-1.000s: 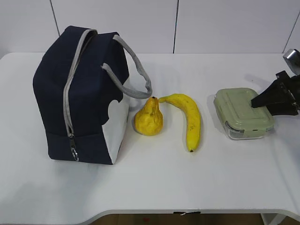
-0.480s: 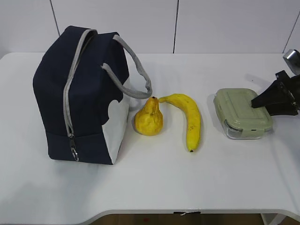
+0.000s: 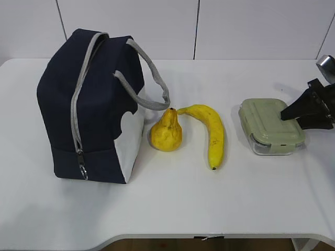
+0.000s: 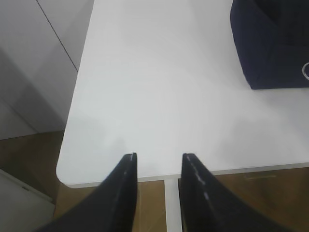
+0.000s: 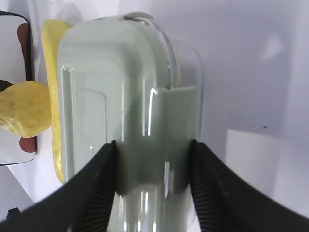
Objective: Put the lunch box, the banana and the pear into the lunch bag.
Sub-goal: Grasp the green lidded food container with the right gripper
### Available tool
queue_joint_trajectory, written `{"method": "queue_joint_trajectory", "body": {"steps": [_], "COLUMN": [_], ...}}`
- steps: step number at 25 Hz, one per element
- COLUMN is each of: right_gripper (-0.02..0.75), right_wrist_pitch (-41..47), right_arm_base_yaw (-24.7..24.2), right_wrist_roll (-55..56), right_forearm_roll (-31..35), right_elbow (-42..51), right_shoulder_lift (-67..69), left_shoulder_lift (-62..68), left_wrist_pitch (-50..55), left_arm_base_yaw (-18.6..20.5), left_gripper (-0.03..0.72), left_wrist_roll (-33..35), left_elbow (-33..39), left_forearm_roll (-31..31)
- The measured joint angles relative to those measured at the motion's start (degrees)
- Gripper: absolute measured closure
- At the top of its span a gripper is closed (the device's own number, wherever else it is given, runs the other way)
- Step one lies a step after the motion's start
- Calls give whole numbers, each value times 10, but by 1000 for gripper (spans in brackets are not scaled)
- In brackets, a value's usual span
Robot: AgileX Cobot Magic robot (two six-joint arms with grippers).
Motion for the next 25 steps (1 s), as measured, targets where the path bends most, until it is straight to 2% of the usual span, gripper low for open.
{"method": "queue_joint_trajectory", "body": {"steps": [6, 13, 25], "right_gripper": [305, 183, 169], "right_wrist_pitch": [-2, -8, -13], "right_arm_base_yaw": [0, 0, 0], "right_wrist_roll": [1, 1, 3], "right_forearm_roll": [0, -6, 19], "right_elbow": [0, 0, 0], "right_shoulder_lift": [0, 0, 3], "left_shoulder_lift": [0, 0, 0], "left_wrist_pitch": [0, 0, 0], "left_arm_base_yaw": [0, 0, 0], "left_gripper": [448, 448, 448], "left_wrist_roll": [0, 0, 0], "left_elbow": [0, 0, 0], "left_forearm_roll": [0, 0, 0]}}
